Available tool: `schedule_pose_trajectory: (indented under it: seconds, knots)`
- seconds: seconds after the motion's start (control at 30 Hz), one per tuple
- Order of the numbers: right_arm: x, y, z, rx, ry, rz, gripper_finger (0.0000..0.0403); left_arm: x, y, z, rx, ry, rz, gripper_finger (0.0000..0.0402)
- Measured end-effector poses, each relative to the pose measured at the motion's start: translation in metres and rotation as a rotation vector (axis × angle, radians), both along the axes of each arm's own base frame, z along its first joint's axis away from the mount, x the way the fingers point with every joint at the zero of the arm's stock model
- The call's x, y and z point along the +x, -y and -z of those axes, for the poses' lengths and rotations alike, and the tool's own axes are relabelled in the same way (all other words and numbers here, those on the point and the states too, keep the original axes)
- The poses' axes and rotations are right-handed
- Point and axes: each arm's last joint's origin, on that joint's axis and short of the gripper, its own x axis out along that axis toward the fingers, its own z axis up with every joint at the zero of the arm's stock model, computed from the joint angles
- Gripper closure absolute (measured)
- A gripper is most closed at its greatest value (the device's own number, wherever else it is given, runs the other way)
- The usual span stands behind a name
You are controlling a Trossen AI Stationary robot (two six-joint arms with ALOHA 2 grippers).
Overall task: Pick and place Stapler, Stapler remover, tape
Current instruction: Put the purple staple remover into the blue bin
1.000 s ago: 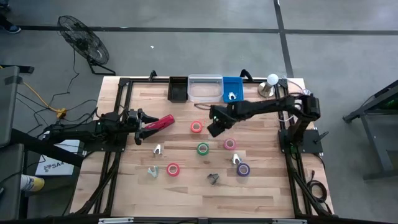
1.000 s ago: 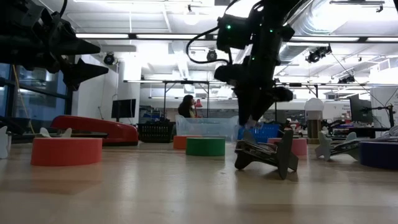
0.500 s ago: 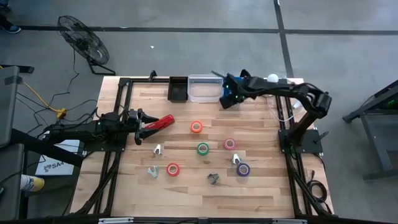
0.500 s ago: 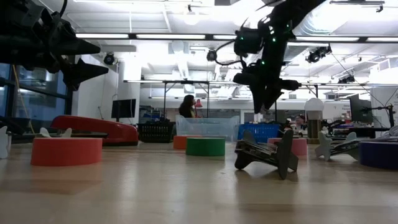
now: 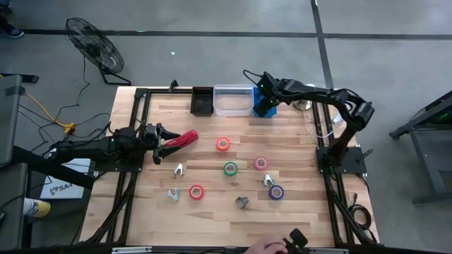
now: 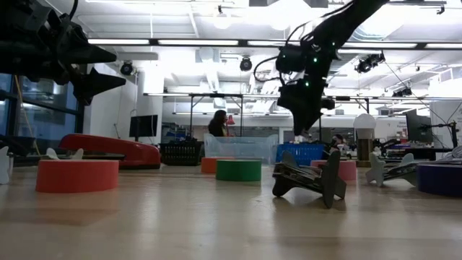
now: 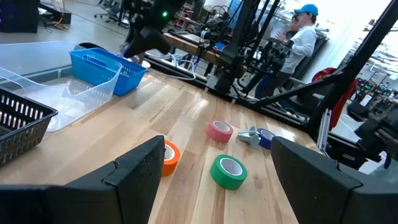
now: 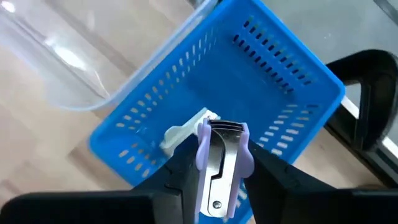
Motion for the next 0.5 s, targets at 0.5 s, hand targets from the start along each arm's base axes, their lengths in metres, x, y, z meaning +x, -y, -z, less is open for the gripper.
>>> schedule_pose_trajectory:
  seconds: [0.5]
  knots:
    - [-0.008, 0.041, 0.014, 0.042, 0.145, 0.271, 0.03, 0.0, 0.0, 0.0, 0.0, 0.0, -0.002, 0.0111]
